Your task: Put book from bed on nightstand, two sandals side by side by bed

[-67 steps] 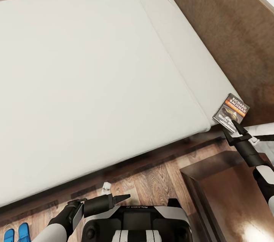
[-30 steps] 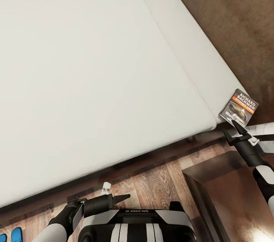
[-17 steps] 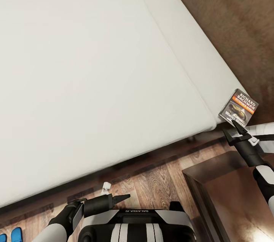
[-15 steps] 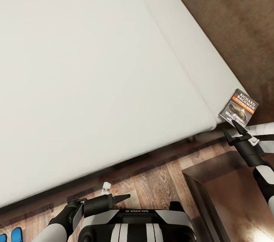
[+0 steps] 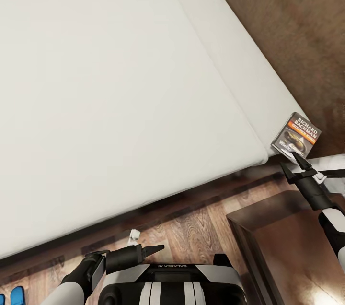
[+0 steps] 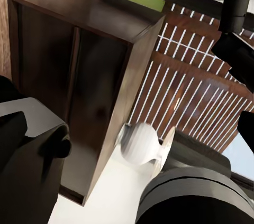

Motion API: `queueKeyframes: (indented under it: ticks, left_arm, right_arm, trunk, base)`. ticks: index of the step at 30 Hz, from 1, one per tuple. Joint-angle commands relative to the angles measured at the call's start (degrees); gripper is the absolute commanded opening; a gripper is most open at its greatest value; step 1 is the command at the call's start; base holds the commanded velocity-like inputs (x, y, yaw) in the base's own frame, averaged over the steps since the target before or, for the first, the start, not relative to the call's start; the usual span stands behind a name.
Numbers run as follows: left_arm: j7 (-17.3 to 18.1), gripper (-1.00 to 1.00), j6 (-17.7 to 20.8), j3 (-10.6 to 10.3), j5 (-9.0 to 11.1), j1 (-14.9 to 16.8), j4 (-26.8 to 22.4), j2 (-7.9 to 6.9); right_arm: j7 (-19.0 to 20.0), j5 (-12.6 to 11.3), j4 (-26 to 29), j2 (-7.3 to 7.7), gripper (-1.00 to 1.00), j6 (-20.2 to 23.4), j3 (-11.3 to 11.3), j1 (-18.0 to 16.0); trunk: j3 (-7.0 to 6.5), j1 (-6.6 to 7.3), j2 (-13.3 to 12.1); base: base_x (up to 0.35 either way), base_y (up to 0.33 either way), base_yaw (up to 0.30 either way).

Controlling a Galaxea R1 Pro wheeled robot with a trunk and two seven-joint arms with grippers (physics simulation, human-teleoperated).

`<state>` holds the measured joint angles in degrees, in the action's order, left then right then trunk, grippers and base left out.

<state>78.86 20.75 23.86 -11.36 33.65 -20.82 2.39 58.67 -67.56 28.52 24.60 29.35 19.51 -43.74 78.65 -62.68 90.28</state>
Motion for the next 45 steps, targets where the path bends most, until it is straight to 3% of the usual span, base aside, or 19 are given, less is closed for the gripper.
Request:
queueKeyframes:
  ticks: [1,9,45]
  left_arm:
    - [0.3,1.00,0.6,0.5,-0.6,0.0,-0.1,0.10]
    - [0.3,1.00,0.6,0.5,-0.6,0.0,-0.1,0.74]
    - [0.3,1.00,0.6,0.5,-0.6,0.0,-0.1,0.78]
  right_arm:
    - [0.0,-0.4,0.0,0.01,1.00,0.4,0.0,0.0]
    - [0.0,-0.4,0.0,0.01,1.00,0.4,0.0,0.0]
    - [0.0,-0.4,-0.2,0.32,1.00,-0.2,0.2,0.0]
  trunk:
    - [0.02,0.00,0.0]
    - [0.02,0.00,0.0]
    - [0.02,0.00,0.0]
  base:
    - [0.000,-0.136,0.000]
    - [0.000,-0.059,0.000]
    - [0.000,0.000,0.000]
